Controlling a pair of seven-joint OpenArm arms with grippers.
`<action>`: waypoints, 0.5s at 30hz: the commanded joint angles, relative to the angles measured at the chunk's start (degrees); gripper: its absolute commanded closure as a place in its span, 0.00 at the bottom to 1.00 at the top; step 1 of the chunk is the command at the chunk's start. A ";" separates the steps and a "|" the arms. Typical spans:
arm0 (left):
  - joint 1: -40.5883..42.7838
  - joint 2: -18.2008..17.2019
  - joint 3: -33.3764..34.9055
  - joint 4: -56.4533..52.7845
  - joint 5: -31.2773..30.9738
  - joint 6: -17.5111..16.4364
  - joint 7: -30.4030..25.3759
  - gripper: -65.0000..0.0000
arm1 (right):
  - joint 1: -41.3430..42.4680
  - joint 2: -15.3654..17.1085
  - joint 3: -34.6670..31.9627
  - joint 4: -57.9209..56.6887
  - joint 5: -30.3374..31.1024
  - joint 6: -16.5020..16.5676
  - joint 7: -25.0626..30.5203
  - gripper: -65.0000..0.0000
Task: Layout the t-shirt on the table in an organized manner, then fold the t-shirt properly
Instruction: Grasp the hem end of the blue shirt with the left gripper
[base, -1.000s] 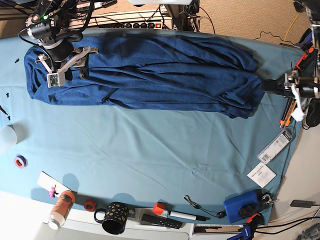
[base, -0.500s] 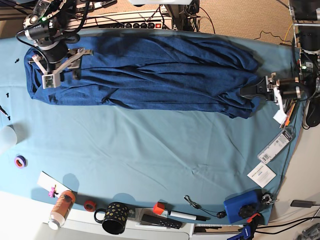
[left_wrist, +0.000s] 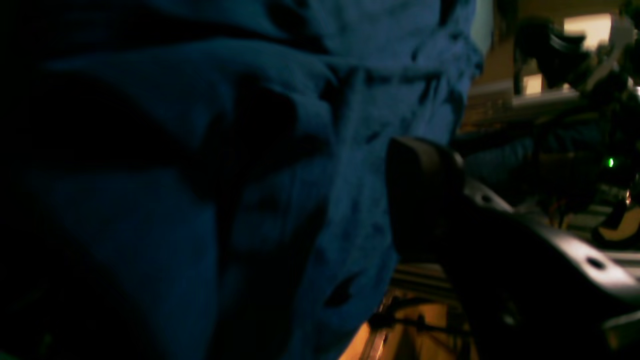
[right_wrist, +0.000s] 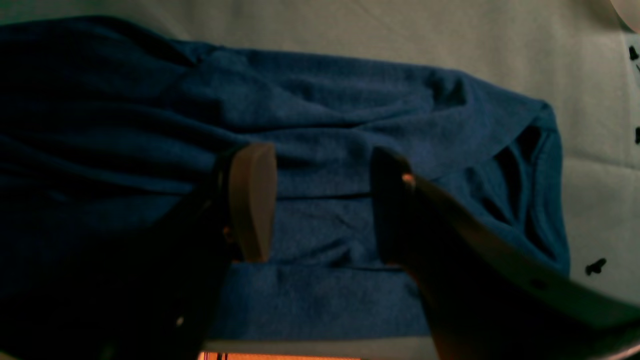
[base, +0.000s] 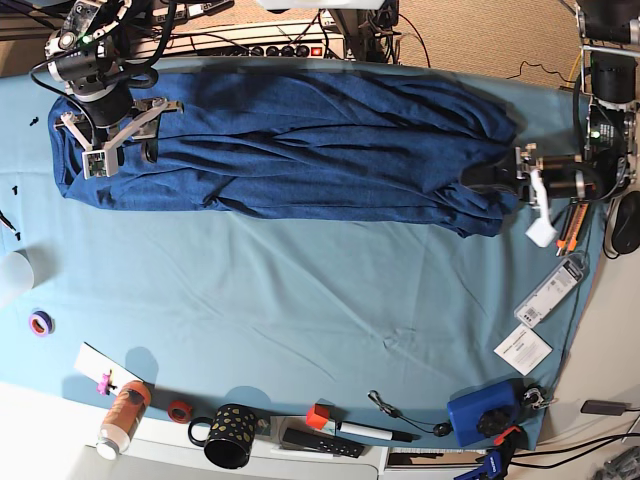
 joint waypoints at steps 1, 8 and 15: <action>1.29 0.66 2.49 -0.61 5.59 1.53 4.67 0.32 | 0.20 0.55 0.22 0.96 0.39 -0.13 1.51 0.54; 0.28 0.17 3.72 -0.61 5.59 1.57 4.67 0.36 | 0.17 0.55 0.22 0.96 0.35 -0.13 1.18 0.54; 0.22 0.04 3.72 -0.61 5.59 1.53 4.67 0.64 | 0.15 0.52 0.22 0.96 0.35 -0.13 1.11 0.54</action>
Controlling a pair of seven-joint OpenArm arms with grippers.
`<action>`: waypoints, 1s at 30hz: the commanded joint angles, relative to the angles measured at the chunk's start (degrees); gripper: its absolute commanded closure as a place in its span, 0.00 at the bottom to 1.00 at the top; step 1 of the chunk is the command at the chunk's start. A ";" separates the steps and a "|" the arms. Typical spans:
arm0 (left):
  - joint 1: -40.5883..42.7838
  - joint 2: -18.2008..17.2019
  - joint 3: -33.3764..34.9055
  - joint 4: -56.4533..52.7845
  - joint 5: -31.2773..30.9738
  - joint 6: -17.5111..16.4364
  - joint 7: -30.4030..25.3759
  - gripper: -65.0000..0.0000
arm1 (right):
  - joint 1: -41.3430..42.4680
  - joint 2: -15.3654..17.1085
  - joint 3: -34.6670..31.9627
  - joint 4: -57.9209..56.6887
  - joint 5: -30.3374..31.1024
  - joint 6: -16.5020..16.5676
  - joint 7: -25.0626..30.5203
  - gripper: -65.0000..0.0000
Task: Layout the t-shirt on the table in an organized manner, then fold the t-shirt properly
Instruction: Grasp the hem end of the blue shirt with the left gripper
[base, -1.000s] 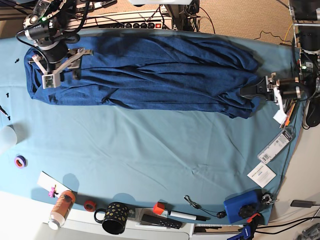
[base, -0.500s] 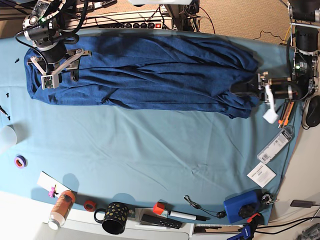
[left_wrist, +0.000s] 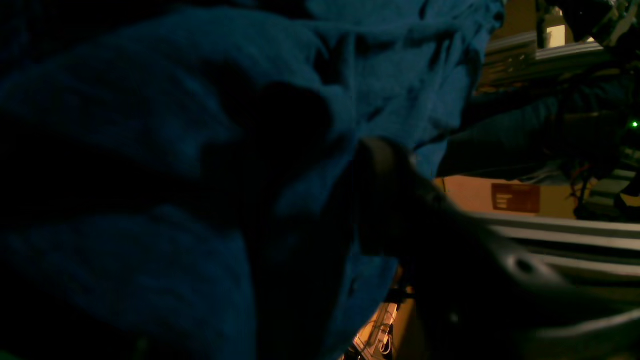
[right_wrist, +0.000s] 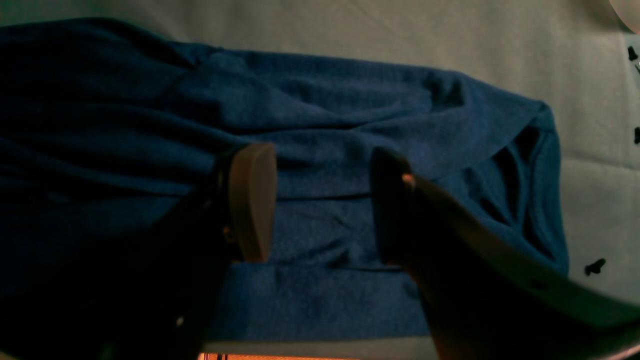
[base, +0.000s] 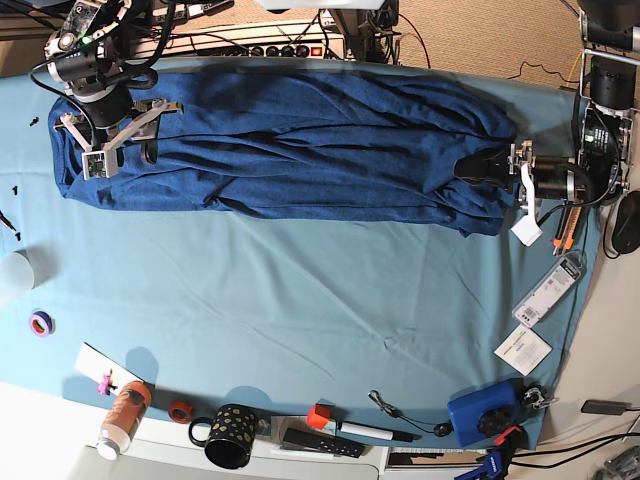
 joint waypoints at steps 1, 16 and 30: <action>1.33 0.48 1.09 -0.94 4.03 2.19 3.53 0.64 | 0.15 0.55 0.22 0.96 0.39 -0.13 1.18 0.54; 1.31 0.46 1.09 4.17 4.03 1.14 3.53 0.64 | 0.15 0.52 0.22 0.96 0.42 -0.13 1.27 0.54; 1.31 0.48 1.09 4.17 13.44 2.25 3.53 0.81 | 0.15 0.52 0.22 0.96 0.44 -0.15 1.27 0.54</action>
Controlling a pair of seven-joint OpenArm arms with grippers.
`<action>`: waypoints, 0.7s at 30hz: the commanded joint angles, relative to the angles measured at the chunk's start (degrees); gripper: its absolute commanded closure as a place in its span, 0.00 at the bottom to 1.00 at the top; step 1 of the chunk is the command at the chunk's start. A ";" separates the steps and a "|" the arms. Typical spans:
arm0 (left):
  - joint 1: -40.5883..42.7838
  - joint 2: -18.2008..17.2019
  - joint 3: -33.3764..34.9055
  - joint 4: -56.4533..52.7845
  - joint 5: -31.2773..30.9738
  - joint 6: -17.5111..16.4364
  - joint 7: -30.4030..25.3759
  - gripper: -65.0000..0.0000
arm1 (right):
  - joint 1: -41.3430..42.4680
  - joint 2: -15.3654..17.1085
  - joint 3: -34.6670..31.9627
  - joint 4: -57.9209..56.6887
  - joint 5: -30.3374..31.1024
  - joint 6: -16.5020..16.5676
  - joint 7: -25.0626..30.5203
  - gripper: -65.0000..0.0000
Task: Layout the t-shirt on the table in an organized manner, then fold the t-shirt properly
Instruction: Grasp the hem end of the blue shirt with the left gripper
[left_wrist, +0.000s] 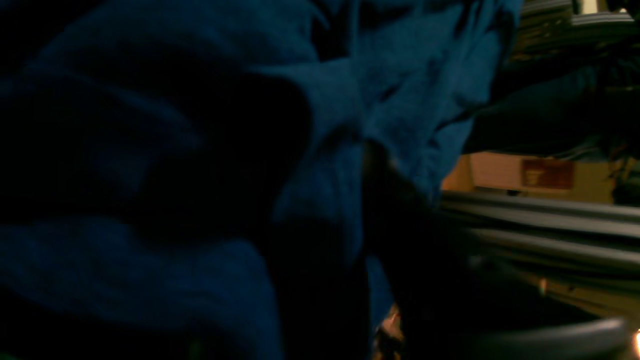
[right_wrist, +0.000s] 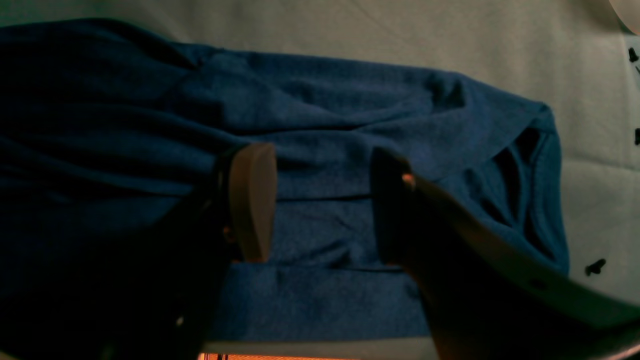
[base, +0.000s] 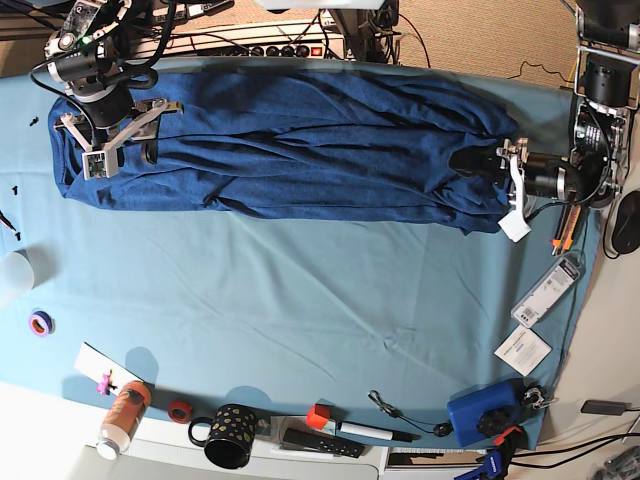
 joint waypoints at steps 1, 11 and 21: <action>0.70 -0.31 0.63 -0.59 4.94 1.36 3.71 0.88 | 0.15 0.52 0.22 0.94 0.44 -0.15 1.27 0.54; 0.20 -0.31 0.63 1.62 3.98 0.87 3.71 1.00 | 0.17 0.52 0.22 0.94 0.42 -0.48 1.38 0.54; 0.26 0.07 0.63 17.00 11.91 1.62 3.71 1.00 | 0.17 0.52 0.22 0.94 0.39 -1.86 1.90 0.54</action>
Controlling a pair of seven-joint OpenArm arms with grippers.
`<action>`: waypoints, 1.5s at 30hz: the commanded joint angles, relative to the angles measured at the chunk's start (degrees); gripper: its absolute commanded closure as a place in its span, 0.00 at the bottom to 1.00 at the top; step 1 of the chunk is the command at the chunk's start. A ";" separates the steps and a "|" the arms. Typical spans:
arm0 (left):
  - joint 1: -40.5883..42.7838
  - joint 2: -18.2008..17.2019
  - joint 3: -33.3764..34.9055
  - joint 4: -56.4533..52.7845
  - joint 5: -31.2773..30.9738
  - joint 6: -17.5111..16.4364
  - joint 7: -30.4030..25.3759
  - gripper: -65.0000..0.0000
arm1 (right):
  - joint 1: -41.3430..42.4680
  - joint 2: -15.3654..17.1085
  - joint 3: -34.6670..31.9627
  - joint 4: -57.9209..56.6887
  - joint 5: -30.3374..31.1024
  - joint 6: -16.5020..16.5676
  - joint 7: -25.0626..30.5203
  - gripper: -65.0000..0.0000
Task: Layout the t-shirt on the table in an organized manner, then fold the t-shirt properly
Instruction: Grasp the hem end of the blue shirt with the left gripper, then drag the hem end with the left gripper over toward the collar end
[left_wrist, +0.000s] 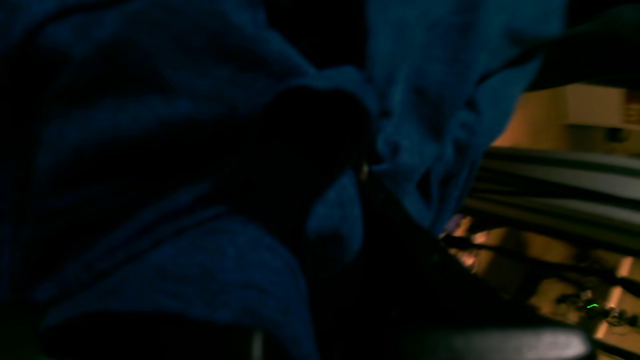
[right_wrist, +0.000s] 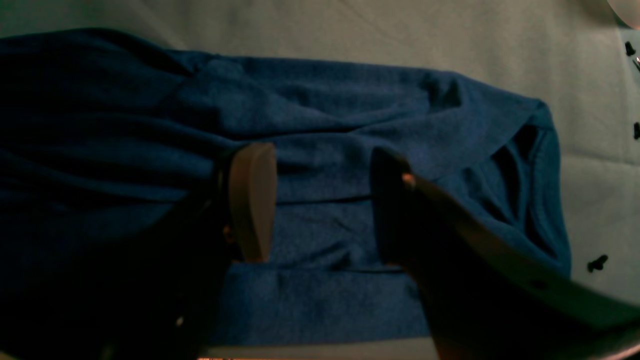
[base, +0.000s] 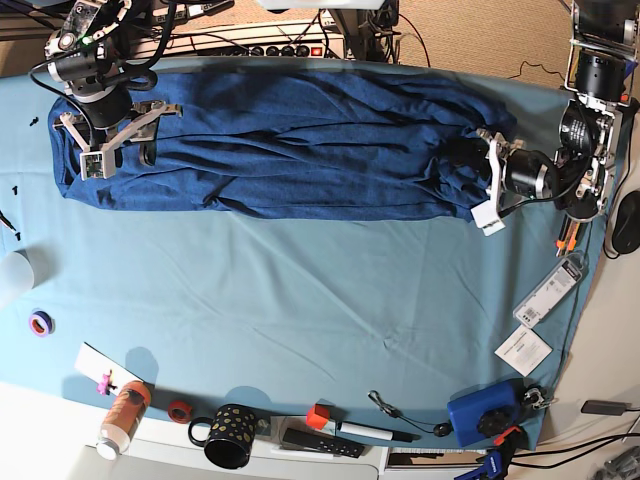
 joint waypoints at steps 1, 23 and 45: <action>-0.81 -0.61 -0.35 1.79 0.55 0.55 0.25 1.00 | 0.17 0.52 0.22 0.96 0.37 -0.28 1.49 0.54; -0.83 12.11 -0.35 15.15 2.56 1.29 -1.31 1.00 | 3.98 0.55 0.24 -0.13 -16.11 -9.99 5.11 0.54; -0.83 26.27 3.34 15.12 12.52 1.07 -4.22 1.00 | 9.57 10.21 0.24 -20.31 -9.46 -13.18 11.21 0.54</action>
